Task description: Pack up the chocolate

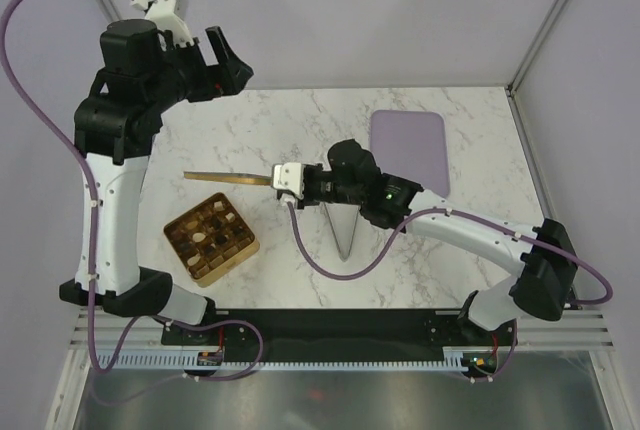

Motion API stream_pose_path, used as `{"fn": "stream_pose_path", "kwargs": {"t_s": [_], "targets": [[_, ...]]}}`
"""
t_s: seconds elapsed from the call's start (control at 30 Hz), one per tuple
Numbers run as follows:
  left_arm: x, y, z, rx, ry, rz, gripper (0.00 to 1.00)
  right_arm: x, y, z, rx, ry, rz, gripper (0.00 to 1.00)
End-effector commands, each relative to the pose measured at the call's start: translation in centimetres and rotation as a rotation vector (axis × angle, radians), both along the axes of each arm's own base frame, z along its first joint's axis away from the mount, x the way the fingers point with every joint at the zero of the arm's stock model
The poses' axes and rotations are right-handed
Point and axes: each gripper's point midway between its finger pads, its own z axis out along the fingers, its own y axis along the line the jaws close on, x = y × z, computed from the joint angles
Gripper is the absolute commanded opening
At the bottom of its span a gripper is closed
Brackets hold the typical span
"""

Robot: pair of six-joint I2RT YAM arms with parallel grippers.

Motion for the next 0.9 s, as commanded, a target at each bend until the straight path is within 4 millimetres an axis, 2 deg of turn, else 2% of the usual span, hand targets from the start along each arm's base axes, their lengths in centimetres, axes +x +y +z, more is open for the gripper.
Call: {"fn": "stream_pose_path", "kwargs": {"t_s": [0.0, 0.03, 0.07, 0.13, 0.17, 0.2, 0.23, 0.27, 0.3, 0.33, 0.4, 0.43, 0.47, 0.53, 0.6, 0.63, 0.67, 0.7, 0.73, 0.8, 0.87], "targets": [[2.2, 4.0, 1.0, -0.025, -0.036, 0.245, 0.99, -0.9, 2.3, 5.0, 0.244, 0.324, -0.012, 0.00], [2.6, 4.7, 1.4, -0.030, -0.060, 0.281, 1.00, -1.2, 2.6, 4.5, 0.258, 0.448, -0.020, 0.00], [2.6, 5.9, 0.9, -0.029, -0.062, 0.323, 1.00, -0.4, 3.2, 4.1, 0.262, 0.513, -0.019, 0.00], [2.8, 7.2, 0.4, -0.036, -0.063, 0.359, 1.00, -1.2, 4.1, 3.8, 0.257, 0.668, 0.066, 0.00], [3.1, 8.5, -0.2, -0.040, -0.059, 0.388, 1.00, -0.1, 4.8, 3.6, 0.270, 0.794, 0.054, 0.00], [3.2, 8.8, -0.8, -0.046, -0.046, 0.381, 1.00, 0.1, 5.4, 3.3, 0.267, 0.866, 0.062, 0.00], [3.5, 9.3, -1.9, -0.040, -0.019, 0.394, 1.00, -0.5, 5.8, 3.1, 0.234, 0.938, 0.106, 0.00], [3.6, 10.4, -2.3, -0.037, -0.010, 0.421, 1.00, 0.4, 6.9, 2.8, 0.233, 1.022, 0.106, 0.00], [3.7, 11.0, -2.9, -0.036, 0.000, 0.437, 0.99, 0.1, 7.4, 2.5, 0.218, 1.066, 0.134, 0.00], [4.0, 11.5, -4.4, -0.028, 0.036, 0.452, 0.99, -0.5, 7.8, 2.3, 0.194, 1.110, 0.181, 0.00], [4.0, 13.3, -5.2, -0.032, 0.041, 0.513, 0.99, 0.0, 9.2, 1.5, 0.185, 1.213, 0.197, 0.00], [4.0, 13.8, -6.8, -0.024, 0.071, 0.535, 0.98, -0.5, 9.5, 1.4, 0.170, 1.260, 0.228, 0.00], [4.3, 14.3, -6.9, -0.020, 0.056, 0.561, 1.00, -0.2, 10.2, 0.4, 0.163, 1.302, 0.225, 0.00], [4.4, 14.6, -8.0, -0.010, 0.077, 0.570, 1.00, -0.3, 10.7, 0.1, 0.155, 1.403, 0.230, 0.00], [4.6, 14.0, -8.8, -0.024, 0.103, 0.543, 1.00, -0.9, 11.1, -1.4, 0.131, 1.528, 0.266, 0.00], [4.6, 13.7, -9.2, -0.027, 0.114, 0.531, 1.00, -0.8, 11.3, -0.6, 0.159, 1.540, 0.287, 0.00], [4.7, 13.3, -9.7, -0.037, 0.127, 0.515, 1.00, -1.3, 11.2, -1.2, 0.152, 1.597, 0.301, 0.00], [4.7, 13.0, -10.0, -0.046, 0.133, 0.496, 1.00, -1.4, 11.1, 0.4, 0.193, 1.629, 0.353, 0.00], [4.7, 12.7, -11.0, -0.046, 0.157, 0.481, 1.00, -1.4, 11.3, -0.2, 0.190, 1.682, 0.353, 0.00], [4.5, 12.3, -11.7, -0.052, 0.175, 0.464, 1.00, -1.7, 11.3, 0.5, 0.213, 1.699, 0.411, 0.00], [4.1, 12.1, -12.9, -0.048, 0.193, 0.451, 1.00, -1.9, 11.5, 0.0, 0.198, 1.810, 0.402, 0.00]]}}
